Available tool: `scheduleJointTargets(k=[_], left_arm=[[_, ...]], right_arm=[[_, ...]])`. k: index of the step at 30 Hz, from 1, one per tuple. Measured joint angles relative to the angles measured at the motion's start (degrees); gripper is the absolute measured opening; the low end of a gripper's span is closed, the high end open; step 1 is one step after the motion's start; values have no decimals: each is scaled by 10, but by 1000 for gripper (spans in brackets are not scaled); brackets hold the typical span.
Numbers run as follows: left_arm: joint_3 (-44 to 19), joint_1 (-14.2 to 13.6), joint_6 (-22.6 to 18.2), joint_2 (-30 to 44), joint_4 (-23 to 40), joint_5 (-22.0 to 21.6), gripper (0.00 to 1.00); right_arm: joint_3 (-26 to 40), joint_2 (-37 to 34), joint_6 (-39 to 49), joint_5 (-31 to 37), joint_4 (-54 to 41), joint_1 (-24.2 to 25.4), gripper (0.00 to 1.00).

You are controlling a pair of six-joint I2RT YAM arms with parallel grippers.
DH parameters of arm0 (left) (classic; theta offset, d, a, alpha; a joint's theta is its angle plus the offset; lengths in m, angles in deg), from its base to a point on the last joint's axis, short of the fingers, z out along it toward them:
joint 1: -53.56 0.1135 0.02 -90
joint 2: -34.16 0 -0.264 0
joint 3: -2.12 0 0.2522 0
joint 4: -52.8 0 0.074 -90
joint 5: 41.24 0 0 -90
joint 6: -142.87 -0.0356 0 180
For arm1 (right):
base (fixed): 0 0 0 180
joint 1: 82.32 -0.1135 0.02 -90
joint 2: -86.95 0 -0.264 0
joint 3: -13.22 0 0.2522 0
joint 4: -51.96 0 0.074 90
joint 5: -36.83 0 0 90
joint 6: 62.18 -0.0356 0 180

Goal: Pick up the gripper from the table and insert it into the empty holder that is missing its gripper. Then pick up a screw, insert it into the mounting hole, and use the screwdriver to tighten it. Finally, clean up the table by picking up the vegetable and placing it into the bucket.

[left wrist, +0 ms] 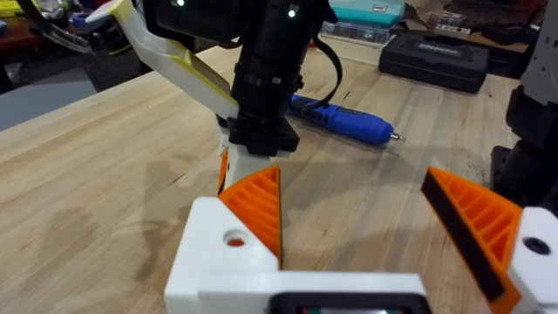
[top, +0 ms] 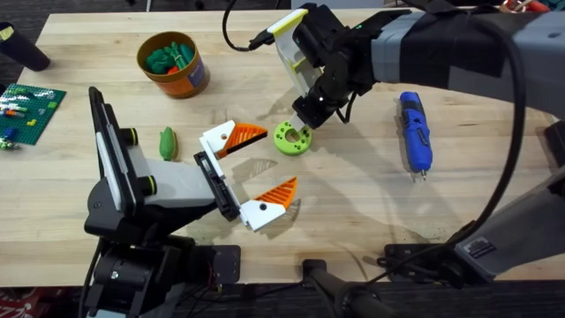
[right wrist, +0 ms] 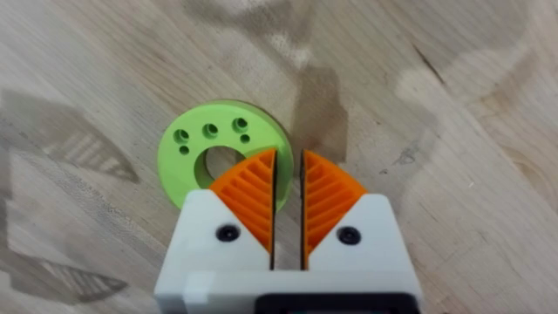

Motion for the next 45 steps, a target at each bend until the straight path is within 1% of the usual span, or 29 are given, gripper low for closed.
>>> scheduleJointTargets(k=[15, 20, 26, 31, 37, 45], left_arm=[[0, 0, 0, 1, 0, 0, 990], [0, 0, 0, 1, 0, 0, 990], [0, 0, 0, 0, 0, 0, 990], [0, 0, 0, 0, 0, 0, 990], [0, 0, 0, 0, 0, 0, 990], [0, 0, 0, 1, 0, 0, 990]], right_arm=[[1, 0, 0, 0, -1, 0, 165], [23, 0, 0, 0, -52, 0, 165], [84, 0, 0, 0, -109, 0, 165], [117, 0, 0, 0, -154, 0, 166], [123, 1, 0, -2, -198, -6, 166], [122, 1, 0, -10, -199, -24, 166]])
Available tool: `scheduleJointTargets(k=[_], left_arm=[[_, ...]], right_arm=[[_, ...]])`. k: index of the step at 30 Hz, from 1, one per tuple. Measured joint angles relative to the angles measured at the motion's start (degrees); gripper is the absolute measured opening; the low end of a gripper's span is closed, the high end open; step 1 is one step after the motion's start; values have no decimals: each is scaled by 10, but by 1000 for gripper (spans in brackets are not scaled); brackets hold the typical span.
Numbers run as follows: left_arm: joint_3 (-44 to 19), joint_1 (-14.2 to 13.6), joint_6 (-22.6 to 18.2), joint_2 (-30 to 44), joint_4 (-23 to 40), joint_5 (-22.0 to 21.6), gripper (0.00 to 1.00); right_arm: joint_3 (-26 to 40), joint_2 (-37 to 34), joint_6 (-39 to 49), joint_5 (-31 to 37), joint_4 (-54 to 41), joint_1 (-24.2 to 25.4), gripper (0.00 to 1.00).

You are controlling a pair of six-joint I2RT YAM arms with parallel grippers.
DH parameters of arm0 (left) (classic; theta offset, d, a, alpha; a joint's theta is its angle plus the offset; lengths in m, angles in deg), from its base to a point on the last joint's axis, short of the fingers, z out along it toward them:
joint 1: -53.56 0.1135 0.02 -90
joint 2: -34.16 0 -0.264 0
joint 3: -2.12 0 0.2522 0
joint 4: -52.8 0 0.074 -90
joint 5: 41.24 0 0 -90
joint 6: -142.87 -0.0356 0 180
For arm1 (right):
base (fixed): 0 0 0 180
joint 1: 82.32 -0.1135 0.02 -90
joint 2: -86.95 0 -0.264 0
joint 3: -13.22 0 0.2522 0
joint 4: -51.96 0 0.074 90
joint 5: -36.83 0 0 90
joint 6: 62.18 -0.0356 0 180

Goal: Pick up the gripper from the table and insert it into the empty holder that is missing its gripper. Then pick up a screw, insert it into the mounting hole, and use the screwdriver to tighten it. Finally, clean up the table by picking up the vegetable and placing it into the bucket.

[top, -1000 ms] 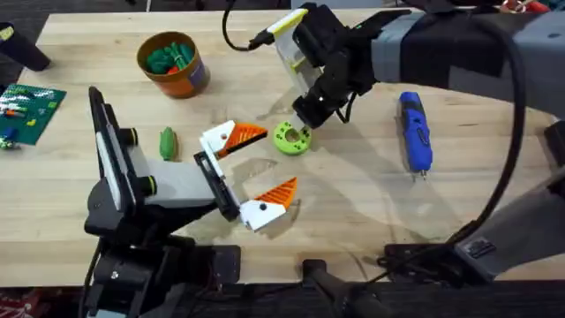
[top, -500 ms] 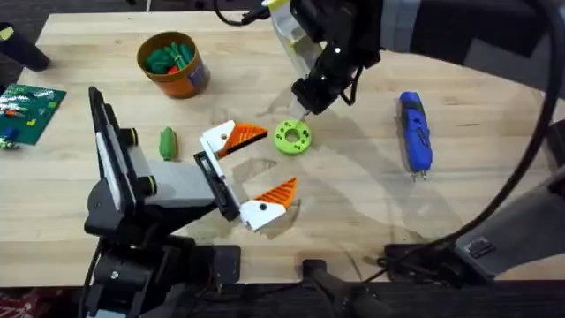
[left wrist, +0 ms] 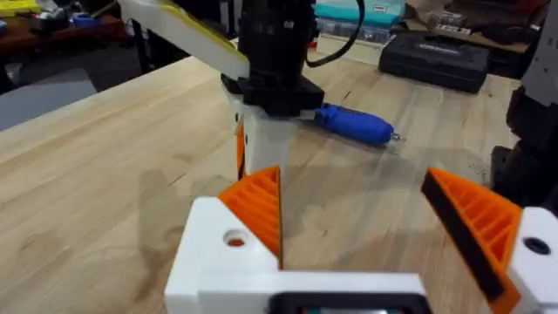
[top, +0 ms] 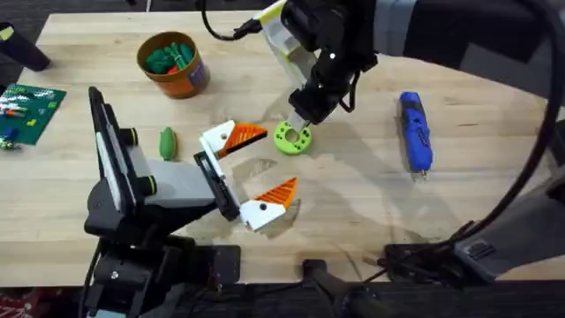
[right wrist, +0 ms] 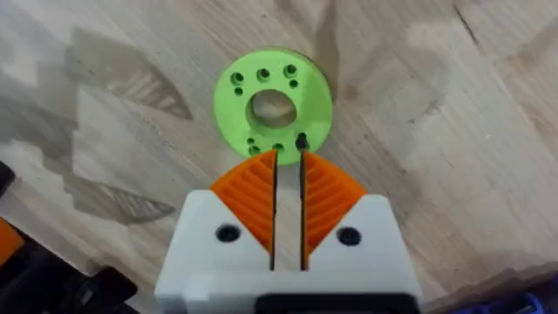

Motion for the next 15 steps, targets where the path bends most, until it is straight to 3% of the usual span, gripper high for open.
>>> scheduleJointTargets(k=[15], left_arm=[[0, 0, 0, 0, 0, 0, 990]], right_arm=[[-61, 0, 0, 18, 56, -1, 166]])
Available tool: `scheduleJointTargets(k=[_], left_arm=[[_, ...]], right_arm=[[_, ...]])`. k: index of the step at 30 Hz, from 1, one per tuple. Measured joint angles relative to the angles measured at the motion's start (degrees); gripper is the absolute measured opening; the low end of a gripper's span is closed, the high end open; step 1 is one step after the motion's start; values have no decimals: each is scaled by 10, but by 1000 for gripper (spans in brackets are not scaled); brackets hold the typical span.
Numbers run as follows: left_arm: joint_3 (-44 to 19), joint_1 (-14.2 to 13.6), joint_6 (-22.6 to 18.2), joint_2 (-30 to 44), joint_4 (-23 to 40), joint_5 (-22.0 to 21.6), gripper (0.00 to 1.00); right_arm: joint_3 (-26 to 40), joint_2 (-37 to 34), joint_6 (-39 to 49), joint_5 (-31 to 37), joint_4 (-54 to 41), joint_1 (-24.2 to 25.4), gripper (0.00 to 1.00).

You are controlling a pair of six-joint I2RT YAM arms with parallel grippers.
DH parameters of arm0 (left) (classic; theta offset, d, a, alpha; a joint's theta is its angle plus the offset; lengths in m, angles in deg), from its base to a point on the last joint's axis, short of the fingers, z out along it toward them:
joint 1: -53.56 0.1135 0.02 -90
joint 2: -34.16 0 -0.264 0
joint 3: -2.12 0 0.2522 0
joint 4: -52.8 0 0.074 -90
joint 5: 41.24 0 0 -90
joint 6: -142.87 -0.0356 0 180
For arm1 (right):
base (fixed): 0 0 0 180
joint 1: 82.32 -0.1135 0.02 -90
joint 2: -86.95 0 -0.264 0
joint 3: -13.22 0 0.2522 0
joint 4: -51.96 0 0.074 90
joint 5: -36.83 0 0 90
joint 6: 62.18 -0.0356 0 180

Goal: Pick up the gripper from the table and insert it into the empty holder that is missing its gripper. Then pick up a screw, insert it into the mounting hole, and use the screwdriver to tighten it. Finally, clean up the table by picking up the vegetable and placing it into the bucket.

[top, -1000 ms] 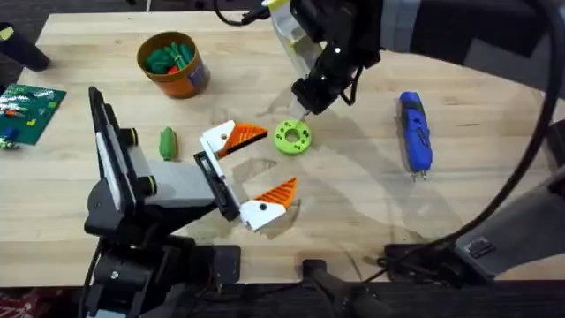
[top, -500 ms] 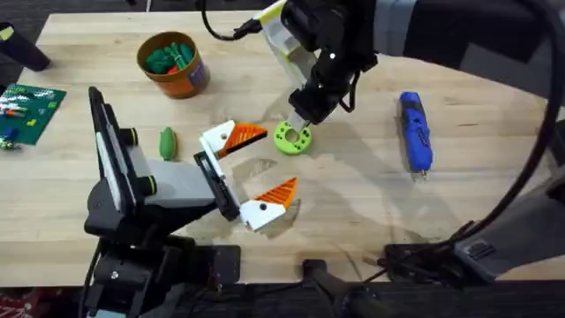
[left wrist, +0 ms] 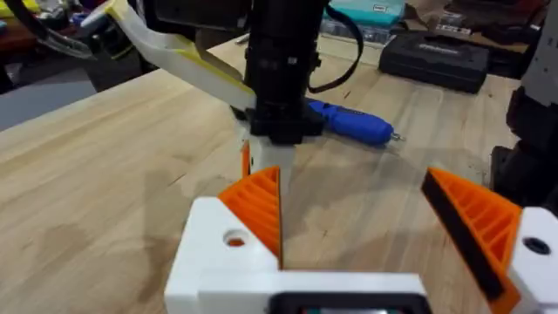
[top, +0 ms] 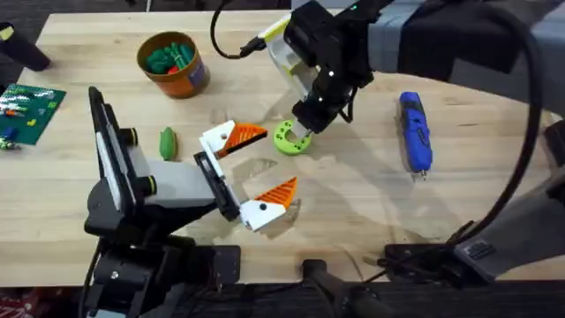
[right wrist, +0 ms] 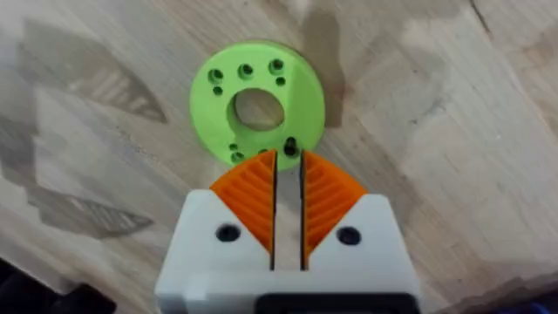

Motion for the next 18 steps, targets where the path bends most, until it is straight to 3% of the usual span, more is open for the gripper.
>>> scheduleJointTargets(k=[18], left_arm=[[0, 0, 0, 0, 0, 0, 990]], right_arm=[[-2, -7, 0, 5, 16, 0, 166]])
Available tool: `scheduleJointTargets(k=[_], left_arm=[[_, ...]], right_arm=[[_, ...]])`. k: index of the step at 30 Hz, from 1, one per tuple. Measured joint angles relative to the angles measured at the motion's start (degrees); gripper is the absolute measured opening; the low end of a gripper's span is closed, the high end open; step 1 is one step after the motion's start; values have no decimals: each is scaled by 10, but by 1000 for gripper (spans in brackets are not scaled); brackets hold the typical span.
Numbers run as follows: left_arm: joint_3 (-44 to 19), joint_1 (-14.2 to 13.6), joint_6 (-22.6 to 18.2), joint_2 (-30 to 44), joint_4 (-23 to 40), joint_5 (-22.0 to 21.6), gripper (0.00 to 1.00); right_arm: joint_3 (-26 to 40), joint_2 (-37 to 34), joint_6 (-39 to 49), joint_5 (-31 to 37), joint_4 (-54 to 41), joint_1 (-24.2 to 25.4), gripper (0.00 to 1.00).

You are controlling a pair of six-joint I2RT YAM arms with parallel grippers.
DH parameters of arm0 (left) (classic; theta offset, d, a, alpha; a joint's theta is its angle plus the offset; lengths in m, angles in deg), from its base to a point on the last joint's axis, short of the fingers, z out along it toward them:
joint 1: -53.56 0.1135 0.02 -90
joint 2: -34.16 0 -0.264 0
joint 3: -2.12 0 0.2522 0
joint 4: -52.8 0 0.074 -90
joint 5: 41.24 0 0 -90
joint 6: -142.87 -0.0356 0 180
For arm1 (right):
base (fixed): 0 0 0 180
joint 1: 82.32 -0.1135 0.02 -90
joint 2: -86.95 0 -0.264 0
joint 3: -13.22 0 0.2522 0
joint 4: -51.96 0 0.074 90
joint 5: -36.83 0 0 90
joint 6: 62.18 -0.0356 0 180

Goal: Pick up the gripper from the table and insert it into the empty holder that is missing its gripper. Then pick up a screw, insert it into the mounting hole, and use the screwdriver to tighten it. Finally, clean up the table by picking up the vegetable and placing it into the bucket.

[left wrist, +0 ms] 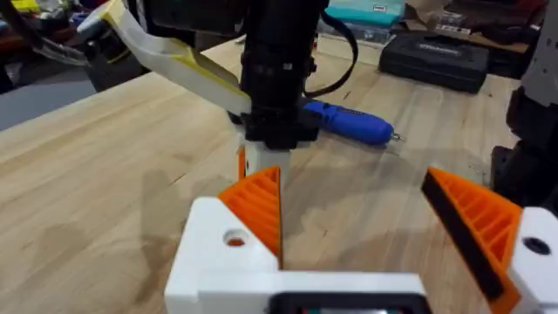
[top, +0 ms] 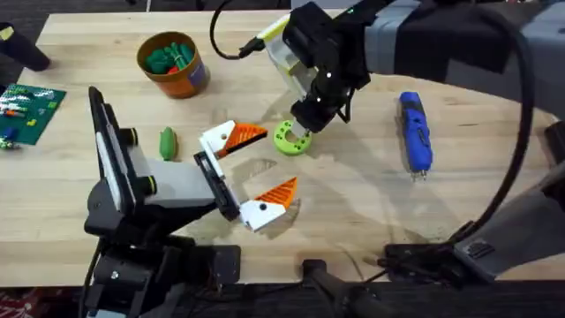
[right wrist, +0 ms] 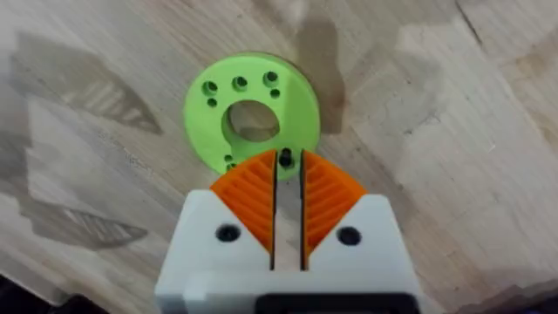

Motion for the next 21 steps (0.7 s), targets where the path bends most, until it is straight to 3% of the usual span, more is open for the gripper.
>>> scheduleJointTargets(k=[21], left_arm=[[0, 0, 0, 0, 0, 0, 990]], right_arm=[[0, -20, 0, 3, 10, -1, 166]])
